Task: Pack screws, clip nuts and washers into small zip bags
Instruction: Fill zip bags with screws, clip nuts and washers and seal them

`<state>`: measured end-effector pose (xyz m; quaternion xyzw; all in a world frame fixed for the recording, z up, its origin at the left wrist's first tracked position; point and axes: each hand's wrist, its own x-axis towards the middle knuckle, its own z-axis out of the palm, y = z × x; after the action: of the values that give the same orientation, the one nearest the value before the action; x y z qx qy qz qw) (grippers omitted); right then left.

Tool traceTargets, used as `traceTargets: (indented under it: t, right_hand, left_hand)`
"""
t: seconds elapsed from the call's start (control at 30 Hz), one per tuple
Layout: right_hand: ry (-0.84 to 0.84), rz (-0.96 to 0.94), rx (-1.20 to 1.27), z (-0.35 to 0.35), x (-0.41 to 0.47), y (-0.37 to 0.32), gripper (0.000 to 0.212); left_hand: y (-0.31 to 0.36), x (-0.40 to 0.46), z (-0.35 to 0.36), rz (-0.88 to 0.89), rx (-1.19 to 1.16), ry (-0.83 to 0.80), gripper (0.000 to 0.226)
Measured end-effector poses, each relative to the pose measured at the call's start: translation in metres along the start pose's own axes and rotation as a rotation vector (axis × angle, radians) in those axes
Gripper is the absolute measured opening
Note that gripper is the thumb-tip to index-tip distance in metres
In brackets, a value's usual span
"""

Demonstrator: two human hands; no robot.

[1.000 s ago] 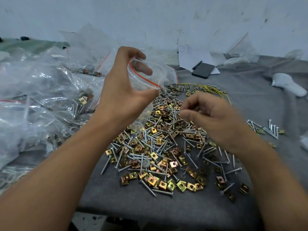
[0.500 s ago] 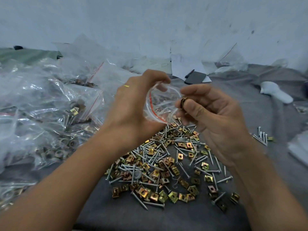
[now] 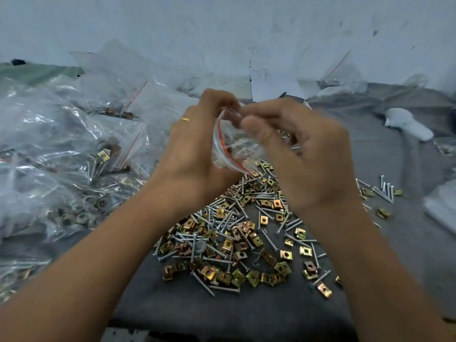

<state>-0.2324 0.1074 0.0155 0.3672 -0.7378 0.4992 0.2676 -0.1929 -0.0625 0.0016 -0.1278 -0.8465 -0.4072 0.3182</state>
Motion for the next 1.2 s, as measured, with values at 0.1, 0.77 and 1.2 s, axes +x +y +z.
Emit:
traceTargets:
  t: [0.1, 0.77, 1.2]
  right_hand:
    - [0.198, 0.083, 0.133, -0.004, 0.000, 0.007, 0.021]
    - [-0.658, 0.236, -0.345, 0.002, -0.015, 0.052, 0.011]
    - [-0.411, 0.251, -0.104, 0.007, -0.019, 0.050, 0.017]
  left_hand:
    - [-0.003, -0.001, -0.010, -0.042, 0.006, 0.089, 0.070]
    - [-0.015, 0.000, -0.033, -0.106, 0.057, 0.237, 0.065]
    - [-0.010, 0.003, -0.031, -0.086, 0.067, 0.232, 0.064]
